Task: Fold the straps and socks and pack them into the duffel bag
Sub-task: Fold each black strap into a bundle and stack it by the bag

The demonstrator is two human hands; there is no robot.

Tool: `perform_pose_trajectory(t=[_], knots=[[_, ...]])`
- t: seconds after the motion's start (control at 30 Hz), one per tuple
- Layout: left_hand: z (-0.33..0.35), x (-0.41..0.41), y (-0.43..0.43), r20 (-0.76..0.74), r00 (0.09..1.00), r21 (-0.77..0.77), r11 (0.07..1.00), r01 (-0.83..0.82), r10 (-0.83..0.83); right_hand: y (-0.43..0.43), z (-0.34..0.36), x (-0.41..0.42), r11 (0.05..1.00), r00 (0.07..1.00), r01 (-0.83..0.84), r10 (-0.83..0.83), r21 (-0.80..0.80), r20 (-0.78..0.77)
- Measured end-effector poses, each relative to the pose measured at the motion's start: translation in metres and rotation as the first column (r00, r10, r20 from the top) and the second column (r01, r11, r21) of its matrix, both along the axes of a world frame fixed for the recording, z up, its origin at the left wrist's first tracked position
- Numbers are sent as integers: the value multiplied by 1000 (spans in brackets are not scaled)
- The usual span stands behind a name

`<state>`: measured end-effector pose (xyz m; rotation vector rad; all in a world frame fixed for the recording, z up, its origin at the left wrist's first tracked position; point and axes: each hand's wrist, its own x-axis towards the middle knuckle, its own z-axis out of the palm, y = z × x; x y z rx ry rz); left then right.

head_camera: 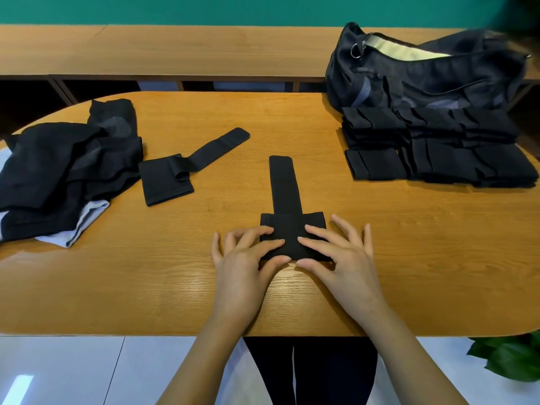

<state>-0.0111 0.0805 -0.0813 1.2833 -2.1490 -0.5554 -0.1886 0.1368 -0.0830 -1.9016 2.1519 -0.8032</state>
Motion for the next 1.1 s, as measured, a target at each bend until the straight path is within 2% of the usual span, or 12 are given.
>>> perform_pose_trajectory(t=[0.3,1.1], knots=[[-1,0,0,-29,1000,3,1000,-7,7,0,-1,0,998,998,26,-23,-48,51],[-3,0,-1,-62,998,-2,1000,31,-31,2,2,-2,999,981,14,-4,-47,195]])
